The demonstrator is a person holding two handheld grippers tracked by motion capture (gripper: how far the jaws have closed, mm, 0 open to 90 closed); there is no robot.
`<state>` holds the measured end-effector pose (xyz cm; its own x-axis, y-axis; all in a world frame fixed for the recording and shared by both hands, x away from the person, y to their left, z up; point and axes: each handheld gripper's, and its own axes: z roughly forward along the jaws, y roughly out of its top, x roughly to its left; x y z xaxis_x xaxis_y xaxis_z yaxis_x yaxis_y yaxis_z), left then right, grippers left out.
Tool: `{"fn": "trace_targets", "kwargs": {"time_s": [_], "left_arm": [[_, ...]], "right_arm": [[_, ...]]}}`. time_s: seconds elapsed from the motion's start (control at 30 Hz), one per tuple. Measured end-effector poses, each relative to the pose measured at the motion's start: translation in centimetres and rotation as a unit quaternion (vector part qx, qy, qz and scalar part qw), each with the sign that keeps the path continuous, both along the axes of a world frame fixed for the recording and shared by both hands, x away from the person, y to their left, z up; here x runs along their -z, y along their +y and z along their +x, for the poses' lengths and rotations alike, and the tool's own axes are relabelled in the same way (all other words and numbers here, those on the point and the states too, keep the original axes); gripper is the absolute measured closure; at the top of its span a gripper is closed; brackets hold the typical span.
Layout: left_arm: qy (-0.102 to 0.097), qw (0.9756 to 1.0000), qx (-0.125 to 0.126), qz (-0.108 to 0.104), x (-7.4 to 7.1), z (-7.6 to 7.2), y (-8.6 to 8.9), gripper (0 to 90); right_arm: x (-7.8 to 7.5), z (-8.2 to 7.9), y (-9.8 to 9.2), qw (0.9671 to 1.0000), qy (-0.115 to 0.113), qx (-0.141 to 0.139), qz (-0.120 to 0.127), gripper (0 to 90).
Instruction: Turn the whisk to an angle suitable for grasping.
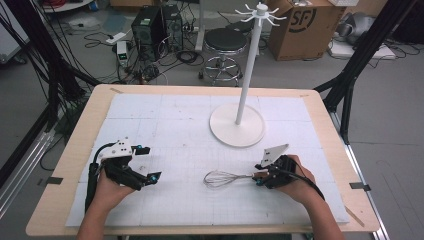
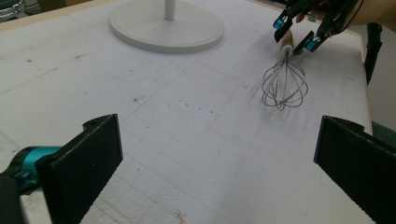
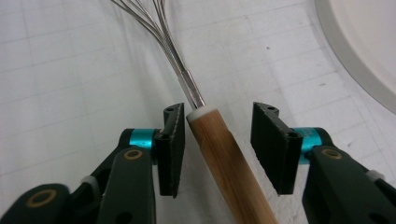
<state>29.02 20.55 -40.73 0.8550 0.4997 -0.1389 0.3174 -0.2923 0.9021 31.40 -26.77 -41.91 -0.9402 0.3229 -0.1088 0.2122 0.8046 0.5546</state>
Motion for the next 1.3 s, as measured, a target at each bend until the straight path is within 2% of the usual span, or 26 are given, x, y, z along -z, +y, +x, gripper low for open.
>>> {"fn": "trace_targets", "kwargs": {"time_s": [0.13,0.2,0.27,0.4,0.43,0.67,0.93,1.03,1.1,1.13,1.17,1.2,1.3], "left_arm": [[0.0,1.0,0.0,0.001,0.0,0.0,0.0,1.7],[0.001,1.0,-0.001,0.001,0.1,0.0,0.0,1.7],[0.001,1.0,-0.001,0.001,0.1,0.0,0.0,1.7],[0.001,1.0,-0.001,0.001,0.1,0.0,0.0,1.7],[0.001,1.0,-0.002,0.001,0.1,0.0,0.0,1.7],[0.002,1.0,-0.001,0.002,0.1,0.1,-0.1,1.7],[0.003,1.0,-0.001,0.001,0.1,0.0,0.0,1.7],[0.002,1.0,0.001,0.002,0.1,0.0,0.0,1.7],[0.003,1.0,0.0,0.002,0.1,0.0,0.1,1.7],[0.003,1.0,-0.001,0.002,0.2,0.0,0.1,1.7],[0.003,1.0,-0.001,0.002,0.2,0.0,0.1,1.7],[0.003,1.0,-0.002,0.001,0.2,0.0,0.1,1.7],[0.004,1.0,-0.002,0.0,0.2,0.1,0.1,1.7]], "right_arm": [[0.0,0.1,-1.2,0.9999,0.007,0.011,0.004,52.4],[0.5,0.1,-2.3,0.9996,0.018,0.022,-0.004,55.0],[0.9,0.1,-2.6,0.9996,0.017,0.021,0.011,55.6],[0.7,0.0,-2.5,0.9998,0.017,0.009,0.008,61.3],[0.7,-0.2,-1.9,0.9998,0.017,-0.002,0.01,66.1],[0.6,-0.6,-0.3,0.9994,0.018,-0.027,0.014,71.8],[0.8,-0.7,1.8,0.999,0.019,-0.037,0.017,71.7],[0.8,-0.7,1.8,0.9991,0.02,-0.033,0.017,69.7],[0.7,-0.8,1.3,0.9992,0.018,-0.024,0.027,62.1],[0.7,-0.8,0.9,0.9987,0.022,-0.02,0.042,60.1],[0.7,-0.8,0.9,0.9987,0.022,-0.02,0.042,60.1],[0.8,-0.8,0.4,0.998,0.028,-0.015,0.054,59.8],[1.1,-1.0,-1.1,0.9971,0.034,0.002,0.068,58.5]]}}
